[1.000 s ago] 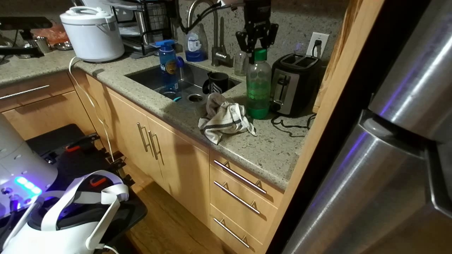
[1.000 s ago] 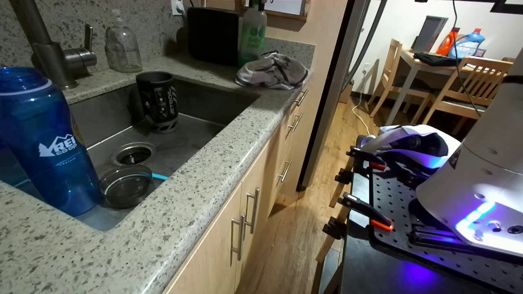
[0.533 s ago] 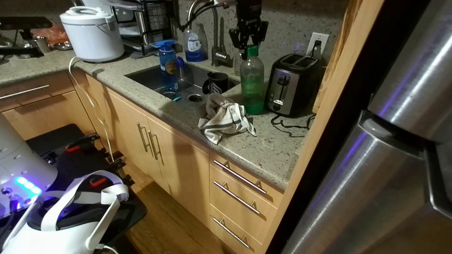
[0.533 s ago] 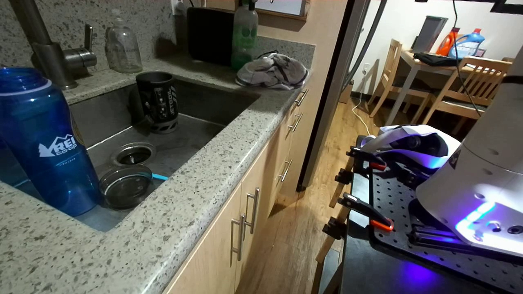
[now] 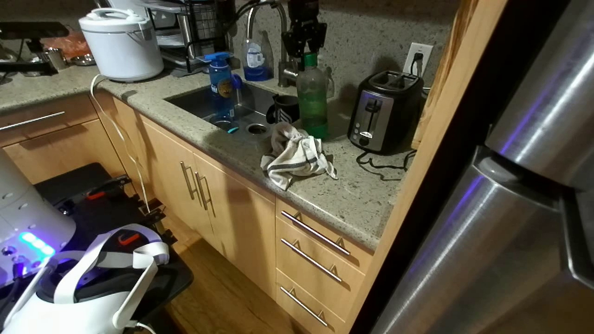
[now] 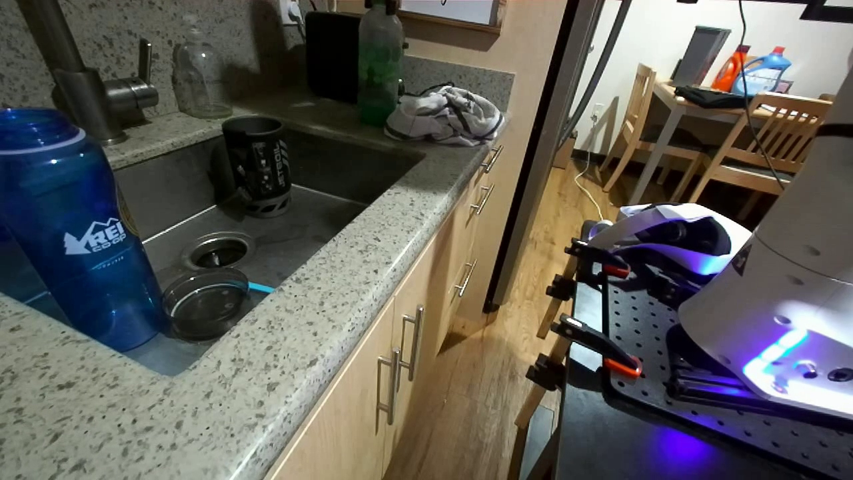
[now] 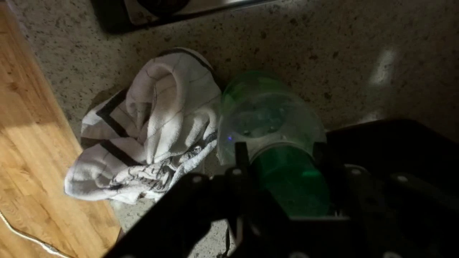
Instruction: Put the blue bottle, the black mug, and the green bottle in the sink
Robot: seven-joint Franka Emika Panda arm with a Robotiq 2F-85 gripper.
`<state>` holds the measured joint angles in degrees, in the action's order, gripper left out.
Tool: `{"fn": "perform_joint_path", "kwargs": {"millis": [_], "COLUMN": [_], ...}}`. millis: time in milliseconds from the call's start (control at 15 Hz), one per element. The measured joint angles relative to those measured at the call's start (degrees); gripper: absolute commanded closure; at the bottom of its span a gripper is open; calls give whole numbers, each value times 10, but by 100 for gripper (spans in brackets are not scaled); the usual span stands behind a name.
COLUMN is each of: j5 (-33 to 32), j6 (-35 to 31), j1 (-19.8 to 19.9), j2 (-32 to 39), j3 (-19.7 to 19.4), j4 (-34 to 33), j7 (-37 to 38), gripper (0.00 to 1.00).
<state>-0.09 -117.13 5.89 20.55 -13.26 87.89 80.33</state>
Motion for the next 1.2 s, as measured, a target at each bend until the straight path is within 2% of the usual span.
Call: {"fn": "perform_joint_path", "kwargs": {"millis": [667, 1200], "j5": [-47, -78], "j6": [-3, -4], "j1": [-22, -43], "j2": [-57, -72], "j3": [16, 49], "j4": [53, 88], "j7": [-6, -62], "gripper": [77, 77]}}
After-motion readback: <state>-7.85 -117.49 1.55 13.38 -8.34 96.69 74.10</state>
